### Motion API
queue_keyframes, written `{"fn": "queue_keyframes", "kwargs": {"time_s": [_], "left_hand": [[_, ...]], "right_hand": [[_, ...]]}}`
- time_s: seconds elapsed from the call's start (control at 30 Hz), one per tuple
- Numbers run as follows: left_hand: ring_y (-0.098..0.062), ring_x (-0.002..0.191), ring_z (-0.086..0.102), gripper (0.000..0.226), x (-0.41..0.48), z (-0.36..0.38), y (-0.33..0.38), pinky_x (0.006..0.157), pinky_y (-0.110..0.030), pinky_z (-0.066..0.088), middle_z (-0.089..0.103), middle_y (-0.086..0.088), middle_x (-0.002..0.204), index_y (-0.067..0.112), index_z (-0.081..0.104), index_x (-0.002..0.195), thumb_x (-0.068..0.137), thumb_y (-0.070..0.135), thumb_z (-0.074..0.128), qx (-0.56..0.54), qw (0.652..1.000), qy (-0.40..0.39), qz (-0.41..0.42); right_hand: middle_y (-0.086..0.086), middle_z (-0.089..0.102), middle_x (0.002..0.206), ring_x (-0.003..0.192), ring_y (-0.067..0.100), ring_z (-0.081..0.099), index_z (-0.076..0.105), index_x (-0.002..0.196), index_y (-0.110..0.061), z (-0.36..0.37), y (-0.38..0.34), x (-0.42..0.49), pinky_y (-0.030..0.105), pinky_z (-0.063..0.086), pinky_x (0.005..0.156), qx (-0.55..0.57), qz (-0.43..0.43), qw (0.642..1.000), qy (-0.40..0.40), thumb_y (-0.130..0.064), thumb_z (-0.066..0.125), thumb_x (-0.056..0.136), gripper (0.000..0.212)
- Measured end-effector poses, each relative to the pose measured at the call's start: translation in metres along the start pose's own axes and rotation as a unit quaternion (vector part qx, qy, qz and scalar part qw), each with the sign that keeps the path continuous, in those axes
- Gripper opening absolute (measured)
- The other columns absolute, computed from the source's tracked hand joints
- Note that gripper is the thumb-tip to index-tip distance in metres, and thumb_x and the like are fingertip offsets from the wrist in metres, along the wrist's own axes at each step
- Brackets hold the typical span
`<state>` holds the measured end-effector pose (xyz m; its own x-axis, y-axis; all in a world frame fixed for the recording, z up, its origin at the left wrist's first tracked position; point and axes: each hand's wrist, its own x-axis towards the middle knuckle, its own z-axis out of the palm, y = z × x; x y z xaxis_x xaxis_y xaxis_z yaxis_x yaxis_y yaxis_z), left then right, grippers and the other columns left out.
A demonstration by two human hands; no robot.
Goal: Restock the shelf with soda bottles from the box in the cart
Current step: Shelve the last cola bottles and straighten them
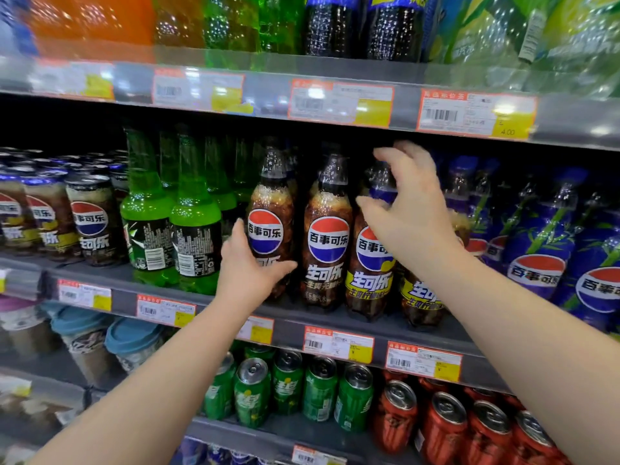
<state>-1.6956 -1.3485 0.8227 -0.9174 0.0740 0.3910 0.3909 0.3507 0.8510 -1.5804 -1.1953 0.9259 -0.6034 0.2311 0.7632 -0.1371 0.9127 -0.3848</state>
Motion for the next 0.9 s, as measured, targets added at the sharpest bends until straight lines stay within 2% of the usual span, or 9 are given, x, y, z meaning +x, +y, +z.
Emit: {"fn": "queue_keyframes", "kwargs": {"time_s": [0.07,0.17,0.33,0.43,0.5,0.63,0.9], "left_hand": [[-0.025,0.123,0.047,0.106,0.001,0.002,-0.003,0.104,-0.038,0.039,0.047,-0.007,0.136,0.018,0.026,0.143,0.056,0.03,0.086,-0.012,1.0,-0.025,-0.01],[-0.022,0.119,0.051,0.099,0.001,0.002,-0.007,0.097,-0.033,0.04,0.05,-0.003,0.135,0.021,0.026,0.143,0.062,0.019,0.083,-0.015,0.999,-0.036,-0.006],[-0.024,0.115,0.054,0.095,0.0,-0.002,-0.014,0.092,-0.037,0.044,0.054,0.0,0.132,0.03,0.022,0.14,0.066,0.023,0.081,0.014,0.998,-0.056,0.003],[-0.022,0.114,0.055,0.093,0.001,-0.005,-0.017,0.091,-0.035,0.044,0.055,0.002,0.131,0.033,0.024,0.139,0.066,0.024,0.081,0.007,0.998,-0.062,0.008],[-0.022,0.115,0.054,0.096,0.001,-0.006,-0.019,0.089,-0.03,0.041,0.054,0.003,0.132,0.033,0.021,0.14,0.066,0.023,0.081,0.003,0.997,-0.076,0.008],[-0.023,0.117,0.054,0.105,0.001,-0.007,-0.022,0.09,-0.031,0.041,0.054,0.004,0.133,0.037,0.01,0.144,0.067,0.023,0.081,0.007,0.995,-0.096,0.015],[-0.023,0.115,0.055,0.104,0.003,-0.009,-0.025,0.092,-0.034,0.043,0.056,0.006,0.13,0.039,0.011,0.143,0.068,0.022,0.08,0.005,0.994,-0.107,0.019]], "right_hand": [[0.009,0.04,0.139,0.131,0.025,0.038,0.053,0.127,-0.012,0.007,-0.012,0.002,0.035,0.032,0.11,0.002,-0.037,0.999,-0.008,-0.011,0.062,0.082,0.046],[0.006,0.041,0.138,0.127,0.025,0.041,0.047,0.132,-0.017,0.017,-0.029,0.015,0.033,0.033,0.106,-0.004,-0.022,0.999,-0.035,-0.016,0.06,0.085,0.049],[0.015,0.029,0.145,0.131,0.033,0.037,0.024,0.143,-0.014,0.036,-0.04,0.039,0.034,0.034,0.104,0.008,0.117,0.988,-0.097,-0.022,0.062,0.086,0.069],[0.018,0.042,0.139,0.125,0.034,0.044,0.023,0.143,-0.012,0.045,-0.036,0.045,0.037,0.04,0.101,0.06,0.203,0.973,-0.094,-0.02,0.063,0.085,0.071],[0.016,0.05,0.134,0.119,0.034,0.051,0.026,0.142,-0.011,0.05,-0.034,0.046,0.039,0.045,0.098,0.081,0.231,0.965,-0.094,-0.02,0.062,0.086,0.067],[0.015,0.057,0.124,0.111,0.034,0.056,0.04,0.13,-0.008,0.054,-0.033,0.045,0.044,0.047,0.095,0.08,0.232,0.967,-0.071,-0.024,0.062,0.085,0.052],[0.016,0.058,0.122,0.11,0.036,0.056,0.038,0.129,-0.007,0.059,-0.04,0.047,0.046,0.048,0.094,0.047,0.224,0.972,-0.057,-0.028,0.063,0.085,0.054]]}}
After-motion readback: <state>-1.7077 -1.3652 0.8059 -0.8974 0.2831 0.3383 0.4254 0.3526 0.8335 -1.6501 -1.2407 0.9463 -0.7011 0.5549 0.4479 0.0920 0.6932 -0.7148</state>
